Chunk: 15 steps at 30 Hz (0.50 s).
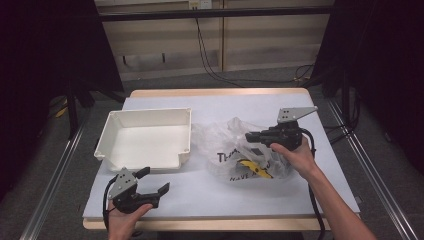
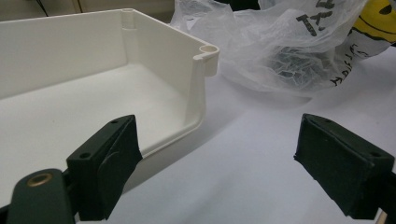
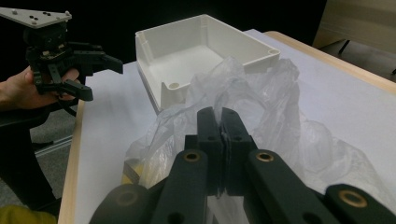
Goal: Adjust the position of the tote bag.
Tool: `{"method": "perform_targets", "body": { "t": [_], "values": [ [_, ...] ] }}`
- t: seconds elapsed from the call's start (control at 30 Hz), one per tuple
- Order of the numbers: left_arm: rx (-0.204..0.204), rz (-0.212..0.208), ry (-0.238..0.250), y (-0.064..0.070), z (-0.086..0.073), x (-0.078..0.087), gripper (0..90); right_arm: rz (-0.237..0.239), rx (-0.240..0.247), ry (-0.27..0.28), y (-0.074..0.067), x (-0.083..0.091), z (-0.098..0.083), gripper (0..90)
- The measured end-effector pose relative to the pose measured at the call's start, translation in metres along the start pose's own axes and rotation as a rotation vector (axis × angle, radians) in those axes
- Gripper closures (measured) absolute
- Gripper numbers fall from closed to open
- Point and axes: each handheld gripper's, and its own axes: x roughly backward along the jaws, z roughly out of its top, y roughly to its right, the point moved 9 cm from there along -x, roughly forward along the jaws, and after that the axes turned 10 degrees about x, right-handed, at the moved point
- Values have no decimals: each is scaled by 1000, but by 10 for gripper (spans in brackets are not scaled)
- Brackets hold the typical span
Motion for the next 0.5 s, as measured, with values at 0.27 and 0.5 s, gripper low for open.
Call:
{"method": "perform_targets", "body": {
  "t": [0.27, 0.5],
  "values": [
    [2, -6, 4, 0, 1, -1, 133, -26, 9, 21, 1, 16, 2, 900],
    [0, -20, 7, 3, 3, -3, 133, -61, 19, 35, 1, 39, 1, 900]
  ]
}}
